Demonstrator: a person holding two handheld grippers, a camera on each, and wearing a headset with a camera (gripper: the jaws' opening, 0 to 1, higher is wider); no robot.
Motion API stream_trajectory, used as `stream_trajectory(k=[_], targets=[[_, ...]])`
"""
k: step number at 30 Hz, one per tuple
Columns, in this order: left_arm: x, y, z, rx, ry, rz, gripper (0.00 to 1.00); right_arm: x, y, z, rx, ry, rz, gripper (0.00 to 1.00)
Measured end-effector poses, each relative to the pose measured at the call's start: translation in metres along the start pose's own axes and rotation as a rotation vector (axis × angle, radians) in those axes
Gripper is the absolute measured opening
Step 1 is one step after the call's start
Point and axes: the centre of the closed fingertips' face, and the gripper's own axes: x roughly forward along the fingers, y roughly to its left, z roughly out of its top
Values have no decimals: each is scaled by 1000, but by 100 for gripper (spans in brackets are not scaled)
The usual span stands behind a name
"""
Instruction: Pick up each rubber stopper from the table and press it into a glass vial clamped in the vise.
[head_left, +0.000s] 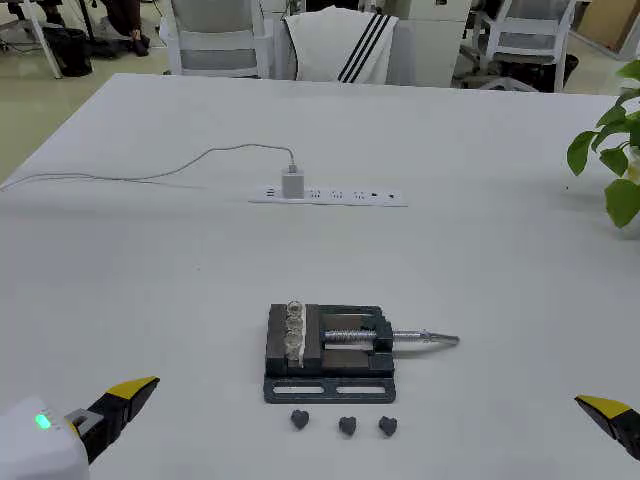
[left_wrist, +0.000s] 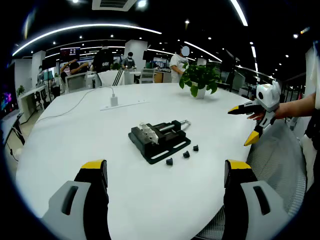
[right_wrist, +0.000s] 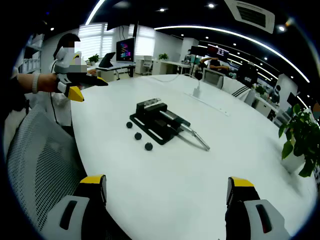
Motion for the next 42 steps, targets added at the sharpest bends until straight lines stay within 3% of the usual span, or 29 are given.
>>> stream_trajectory(k=[12, 27, 36, 40, 42], targets=[[-8, 8, -3, 6, 11, 21, 96, 11, 4, 3, -30, 9, 37, 99], [1, 16, -12, 43, 54, -15, 96, 17, -3, 5, -5, 3, -1, 96], [10, 11, -11, 72, 60, -44, 95, 29, 1, 18, -13, 10, 12, 86], [15, 9, -12, 79, 57, -50, 94, 37, 4, 24, -16, 20, 44, 85], [16, 7, -13, 77, 58, -54, 94, 41, 6, 26, -1, 26, 58, 79]])
